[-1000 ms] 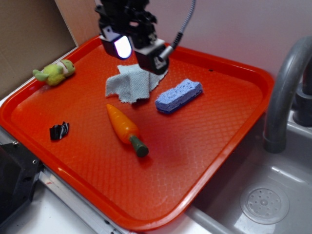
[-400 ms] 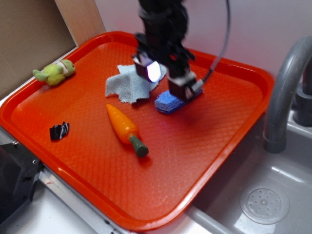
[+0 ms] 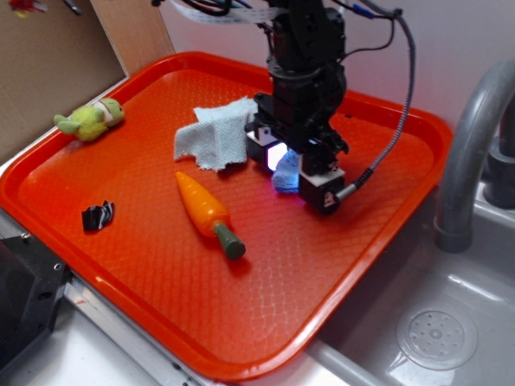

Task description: Grab the blue sponge.

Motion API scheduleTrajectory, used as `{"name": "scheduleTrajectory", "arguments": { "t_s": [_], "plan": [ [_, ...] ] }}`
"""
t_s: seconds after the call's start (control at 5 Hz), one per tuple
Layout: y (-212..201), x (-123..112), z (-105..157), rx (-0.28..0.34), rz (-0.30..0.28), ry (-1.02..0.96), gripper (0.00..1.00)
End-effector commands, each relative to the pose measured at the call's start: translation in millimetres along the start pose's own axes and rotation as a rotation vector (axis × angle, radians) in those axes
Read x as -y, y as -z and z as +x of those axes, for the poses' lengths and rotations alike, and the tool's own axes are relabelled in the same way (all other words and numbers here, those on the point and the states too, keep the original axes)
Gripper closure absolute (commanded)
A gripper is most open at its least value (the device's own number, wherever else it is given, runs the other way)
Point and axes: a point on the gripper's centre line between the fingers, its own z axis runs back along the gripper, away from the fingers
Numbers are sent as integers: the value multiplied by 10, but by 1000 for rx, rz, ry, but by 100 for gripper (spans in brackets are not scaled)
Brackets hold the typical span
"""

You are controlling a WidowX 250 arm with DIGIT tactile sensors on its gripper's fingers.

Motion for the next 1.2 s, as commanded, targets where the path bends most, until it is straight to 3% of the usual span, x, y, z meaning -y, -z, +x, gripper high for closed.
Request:
{"name": "scheduleTrajectory", "arguments": {
  "t_s": [0.0,0.2,0.4,0.8,1.0],
  "plan": [
    [-31,1,-38,34,34,-10,100],
    [-143,-95,-88,43,40,-16,100],
    [-623,-374,-248,44,56,-14,100],
    [-1404,-667,-824,80,45,-104,100],
    [-1575,-823,-1307,125,-128,-72,100]
  ]
}}
